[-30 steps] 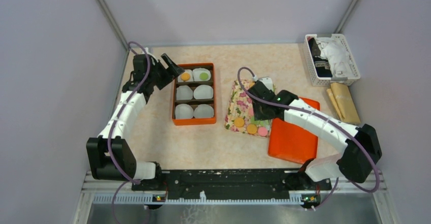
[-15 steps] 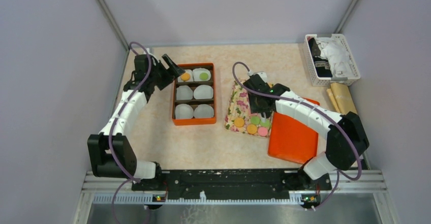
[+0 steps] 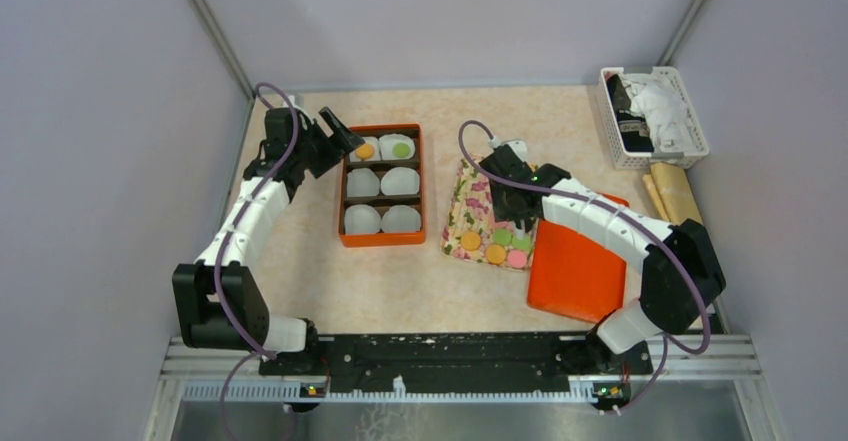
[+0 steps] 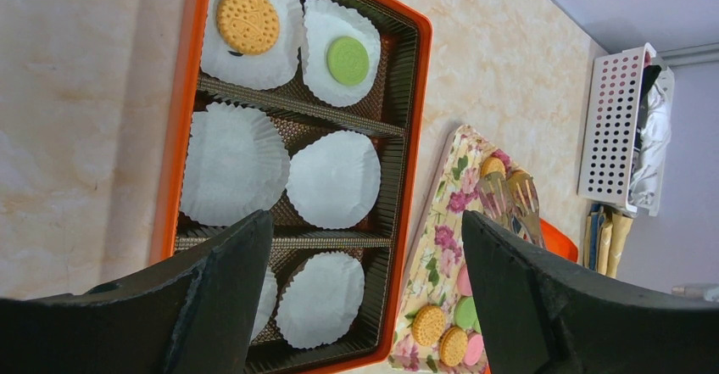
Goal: Pack the cookies
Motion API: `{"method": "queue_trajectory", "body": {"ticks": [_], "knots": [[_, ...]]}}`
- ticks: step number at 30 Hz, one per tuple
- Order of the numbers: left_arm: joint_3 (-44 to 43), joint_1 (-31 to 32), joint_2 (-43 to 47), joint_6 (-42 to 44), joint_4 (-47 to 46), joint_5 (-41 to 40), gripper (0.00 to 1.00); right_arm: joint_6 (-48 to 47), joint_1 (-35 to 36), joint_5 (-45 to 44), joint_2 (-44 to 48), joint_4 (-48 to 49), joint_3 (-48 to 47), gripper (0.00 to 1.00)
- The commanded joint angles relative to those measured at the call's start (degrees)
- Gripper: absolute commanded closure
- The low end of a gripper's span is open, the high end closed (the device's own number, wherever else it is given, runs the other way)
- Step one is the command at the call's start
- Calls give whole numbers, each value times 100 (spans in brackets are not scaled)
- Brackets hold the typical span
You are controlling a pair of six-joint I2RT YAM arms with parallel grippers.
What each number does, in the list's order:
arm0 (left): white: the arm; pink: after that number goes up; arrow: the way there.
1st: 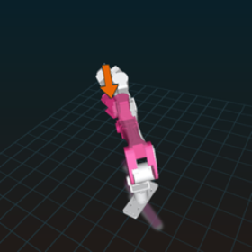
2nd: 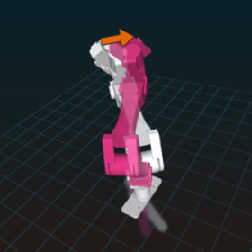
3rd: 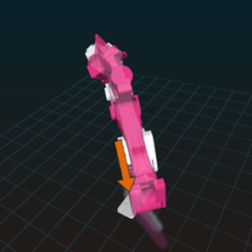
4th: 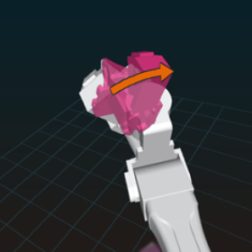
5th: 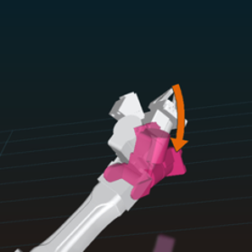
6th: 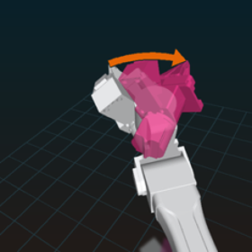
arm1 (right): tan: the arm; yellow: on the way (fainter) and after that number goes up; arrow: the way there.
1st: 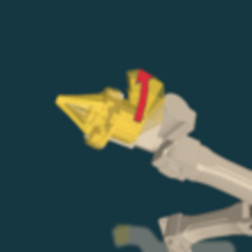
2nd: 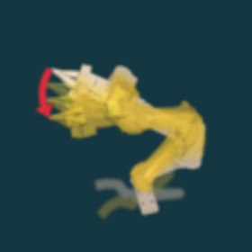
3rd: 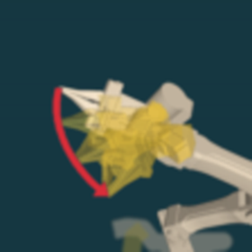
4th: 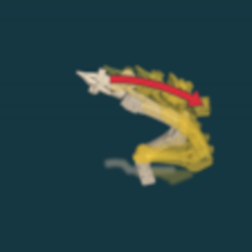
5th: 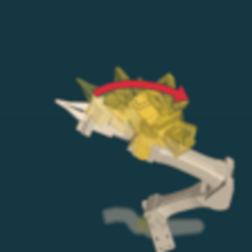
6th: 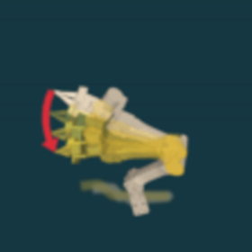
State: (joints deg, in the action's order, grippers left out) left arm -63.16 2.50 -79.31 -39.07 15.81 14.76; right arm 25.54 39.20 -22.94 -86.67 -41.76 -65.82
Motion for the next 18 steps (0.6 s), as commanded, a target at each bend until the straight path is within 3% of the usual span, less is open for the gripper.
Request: {"method": "queue_trajectory", "body": {"ticks": [1,15,18], "knots": [[39,-22,-32,19,-310,97,12,34,-90,-235,43,39,-293,57],[41,-22,-42,35,-309,93,12,-50,-293,-17,-488,301,-452,57],[32,-22,-63,48,-294,85,12,-78,-302,22,-574,302,-571,62]]}}
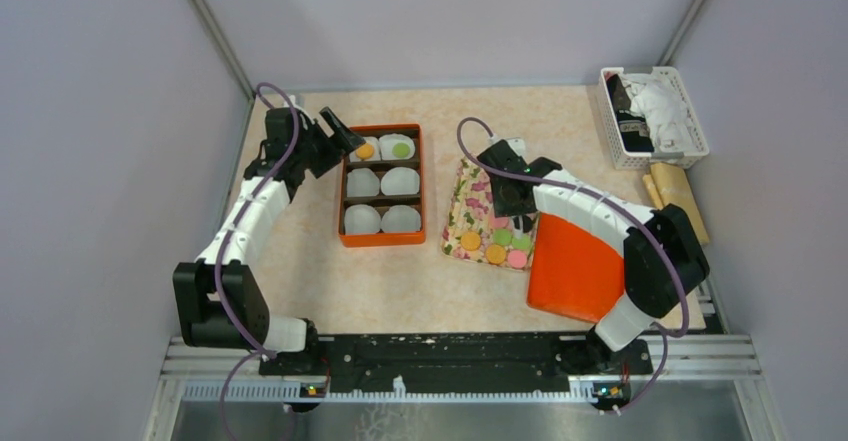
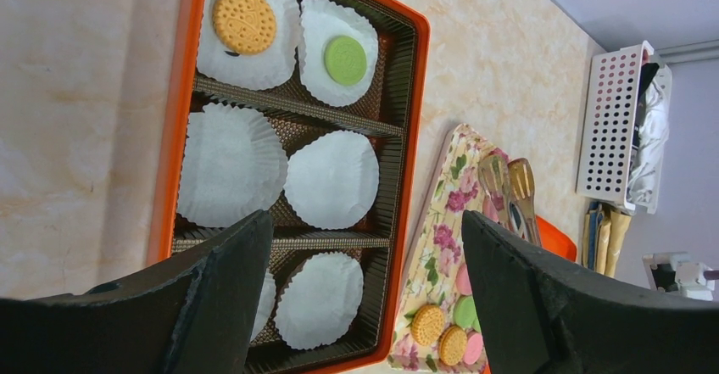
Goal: Pack the cookies
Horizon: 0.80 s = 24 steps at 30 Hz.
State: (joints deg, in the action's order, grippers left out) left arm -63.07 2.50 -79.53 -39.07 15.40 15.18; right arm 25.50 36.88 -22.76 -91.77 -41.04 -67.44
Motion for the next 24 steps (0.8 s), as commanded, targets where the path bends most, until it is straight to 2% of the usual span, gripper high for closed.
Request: {"method": "queue_trajectory", "body": {"ticks": [1,3,6,10,18,24], "knots": [[24,-22,-47,53,-248,39,12,-87,-71,47,-62,235,-432,66],[19,-17,-37,57,-233,36,12,-107,-69,144,-44,233,-477,76],[1,-24,-20,60,-209,22,12,-138,-68,208,60,227,-546,85],[-68,-31,25,60,-92,-111,12,-204,-61,316,260,210,-680,91],[-144,-146,57,-48,0,-533,11,-354,400,334,541,76,-1070,92],[-144,-801,-116,-328,-78,-58,12,-566,1217,347,426,-72,-1797,92]]}}
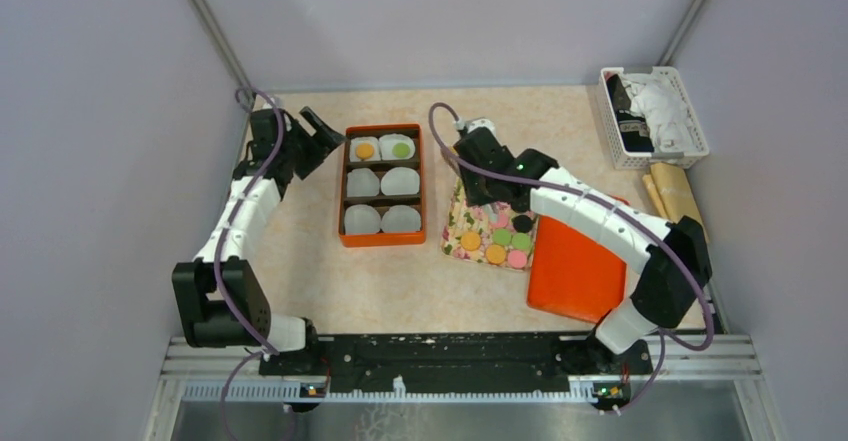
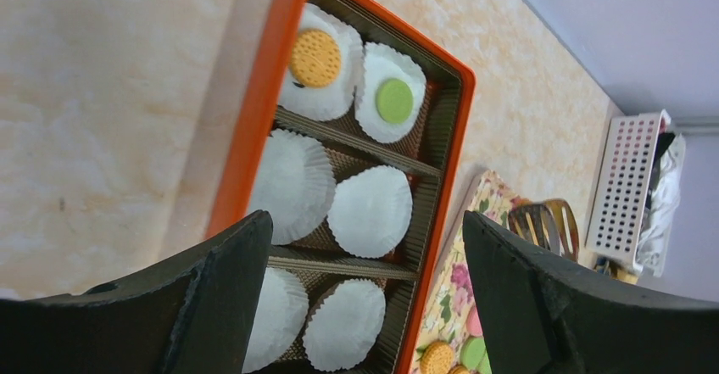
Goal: Pack the cookies
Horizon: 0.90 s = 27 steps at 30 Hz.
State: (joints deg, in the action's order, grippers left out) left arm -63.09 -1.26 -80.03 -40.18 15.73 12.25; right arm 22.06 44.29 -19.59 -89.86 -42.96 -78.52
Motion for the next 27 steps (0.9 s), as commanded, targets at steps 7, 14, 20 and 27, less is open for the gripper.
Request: {"method": "queue_trajectory", "body": {"ticks": [7,14,20,27], "knots": [[-112,-867,-42,-237,-68,408,12,-515,1075,418,-436,284,-1452,92],[19,-937,100,-120,-56,403,12,-714,1265,675,-1451,520,-2017,92],[60,-972,72,-86,-54,459,12,-769,1334,812,-1954,595,-2218,92],[76,-1007,49,-61,-55,468,12,-842,1446,739,-2269,535,-2542,92]]}}
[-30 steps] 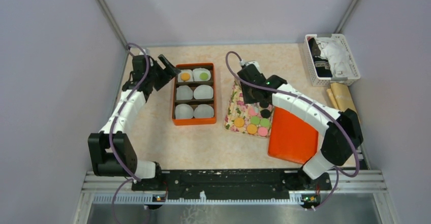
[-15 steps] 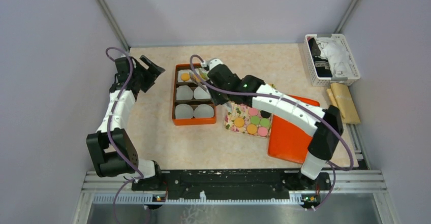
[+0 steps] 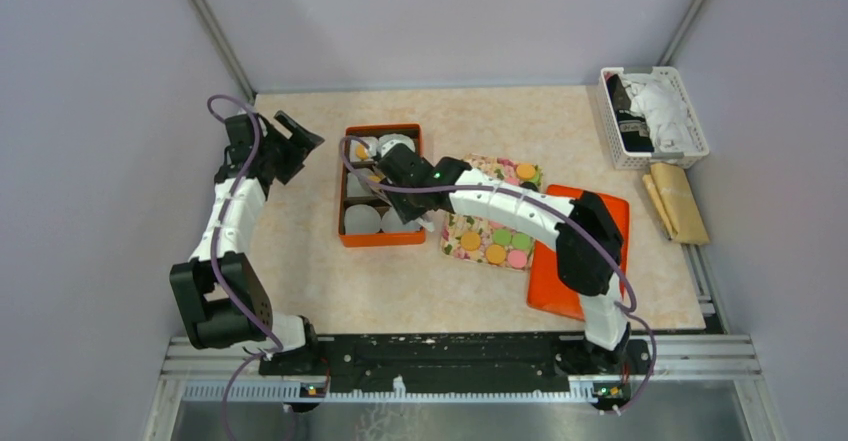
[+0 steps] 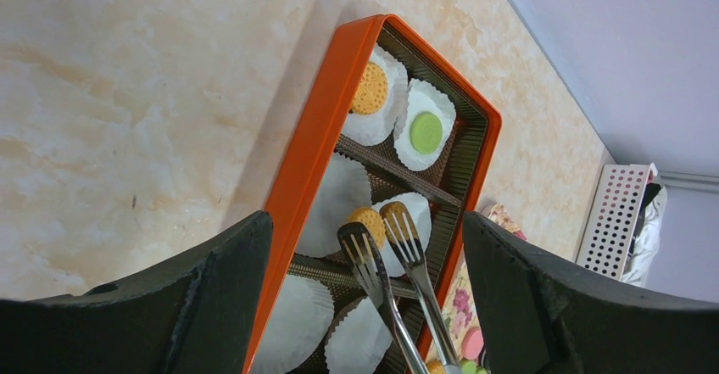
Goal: Pack the cookies
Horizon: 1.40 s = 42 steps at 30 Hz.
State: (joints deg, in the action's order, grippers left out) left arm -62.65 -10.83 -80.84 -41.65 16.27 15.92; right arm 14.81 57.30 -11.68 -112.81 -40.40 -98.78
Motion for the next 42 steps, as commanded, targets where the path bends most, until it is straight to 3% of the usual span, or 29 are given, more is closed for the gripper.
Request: {"method": "queue_trajectory", "body": {"ticks": [1,12,25,30,32,42], "knots": [[36,-51,128,89,-111,100,12,-135,172,-93,15,272,-552,92],[83,-51,102,86,-162,147,12,-241,211,-225,-522,114,-1051,88],[130,-100,103,89,-260,242,12,-347,212,-574,-863,72,-1506,63],[139,-103,101,92,-276,271,12,-373,212,-631,-838,68,-1558,62],[155,-100,112,105,-302,301,11,-378,207,-653,-838,68,-1560,56],[165,-106,137,128,-342,372,11,-334,213,-704,-645,185,-1378,57]]}}
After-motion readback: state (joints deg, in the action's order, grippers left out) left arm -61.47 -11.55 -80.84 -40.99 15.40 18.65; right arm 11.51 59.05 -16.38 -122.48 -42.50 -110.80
